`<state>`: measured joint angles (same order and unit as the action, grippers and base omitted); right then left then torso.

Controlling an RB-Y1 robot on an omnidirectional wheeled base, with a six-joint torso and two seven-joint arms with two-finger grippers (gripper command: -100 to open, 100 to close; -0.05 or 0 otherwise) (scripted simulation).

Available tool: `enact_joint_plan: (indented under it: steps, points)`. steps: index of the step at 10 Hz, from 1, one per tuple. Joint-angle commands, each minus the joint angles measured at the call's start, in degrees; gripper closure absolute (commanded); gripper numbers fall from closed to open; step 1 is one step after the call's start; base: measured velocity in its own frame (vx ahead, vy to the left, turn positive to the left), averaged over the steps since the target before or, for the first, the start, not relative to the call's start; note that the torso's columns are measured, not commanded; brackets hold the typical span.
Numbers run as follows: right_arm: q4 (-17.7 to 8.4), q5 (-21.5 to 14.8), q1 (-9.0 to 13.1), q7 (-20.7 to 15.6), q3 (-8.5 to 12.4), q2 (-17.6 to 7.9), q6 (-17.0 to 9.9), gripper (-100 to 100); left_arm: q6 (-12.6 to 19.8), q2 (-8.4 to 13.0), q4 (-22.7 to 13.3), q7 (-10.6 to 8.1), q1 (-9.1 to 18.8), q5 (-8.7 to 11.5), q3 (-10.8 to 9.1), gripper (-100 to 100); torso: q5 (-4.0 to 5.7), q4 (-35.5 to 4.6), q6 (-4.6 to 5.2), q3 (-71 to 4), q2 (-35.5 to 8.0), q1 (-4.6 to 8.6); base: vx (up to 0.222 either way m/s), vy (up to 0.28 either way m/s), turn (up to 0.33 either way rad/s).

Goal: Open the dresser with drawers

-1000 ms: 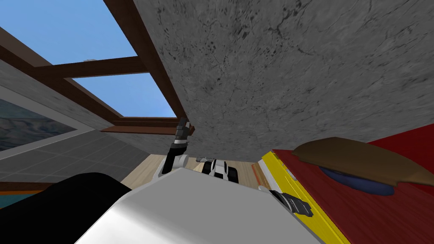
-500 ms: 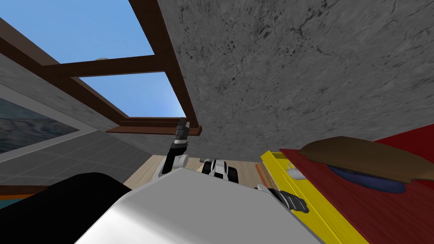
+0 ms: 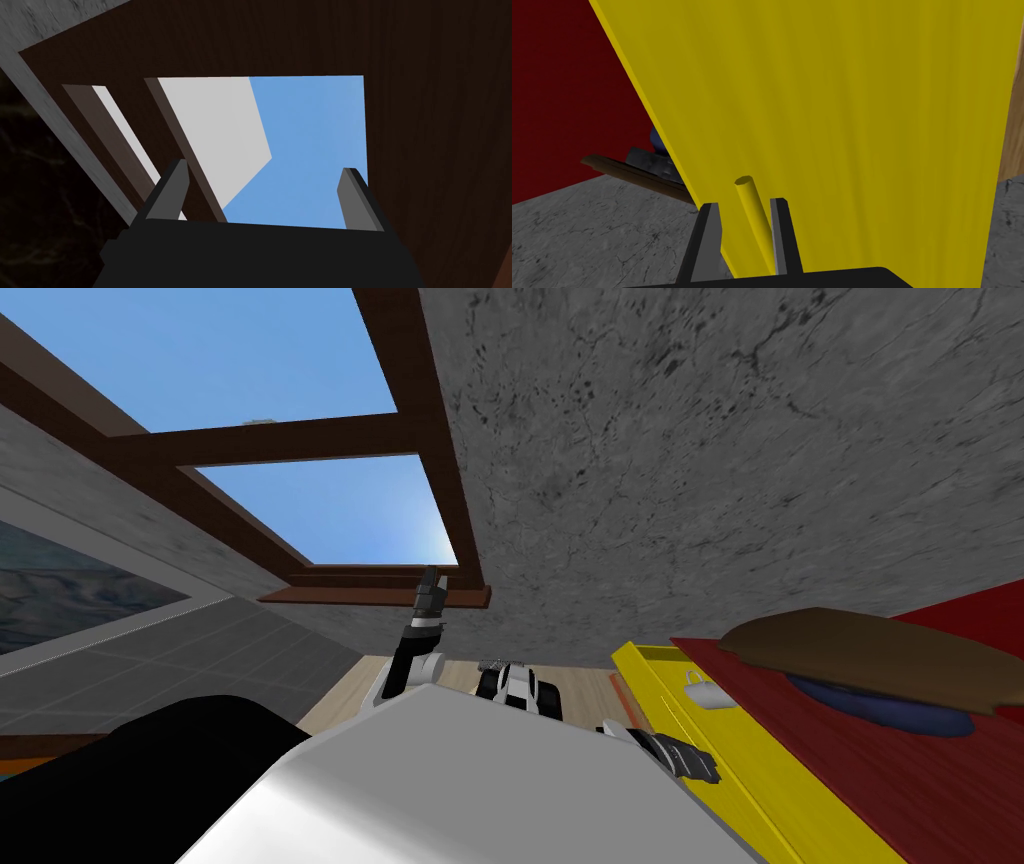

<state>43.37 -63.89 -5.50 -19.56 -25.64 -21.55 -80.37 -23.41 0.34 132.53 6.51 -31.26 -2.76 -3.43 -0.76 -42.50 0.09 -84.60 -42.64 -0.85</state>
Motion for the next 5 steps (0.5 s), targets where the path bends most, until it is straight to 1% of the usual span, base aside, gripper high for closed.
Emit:
enact_joint_plan:
  steps: [1, 2, 3, 5]
  points:
    - [1.2, -0.6, 0.0, -0.8, -0.1, -0.1, -1.9, 100, 0.0, 0.0, 0.0, 0.0, 0.0, 0.0, 0.0, 0, -0.1, 0.0, 0.06, 0.0, 0.0, -0.14, -0.02, 0.169, -0.027]
    - [1.6, -0.8, 0.0, -1.2, -0.2, 0.0, -2.5, 100, 0.0, 0.0, 0.0, 0.0, 0.0, 0.0, 0.0, 0, -0.14, 0.0, 0.06, 0.0, 0.0, -0.1, -0.03, 0.17, -0.025]
    - [1.6, 0.6, 1.1, -2.5, 0.5, -1.1, 0.4, -100, 0.0, 0.0, 0.0, 0.0, 0.0, 0.0, 0.0, 0, -0.11, 0.0, 0.07, 0.0, 0.0, -0.06, -0.052, 0.123, -0.034]
    - [2.5, 1.8, 2.1, -4.5, 1.4, -2.8, 2.1, -100, 0.0, 0.0, 0.0, 0.0, 0.0, 0.0, 0.0, 0, 0.68, 0.1, -0.06, 0.1, 0.2, 0.93, -0.071, 0.064, -0.015]
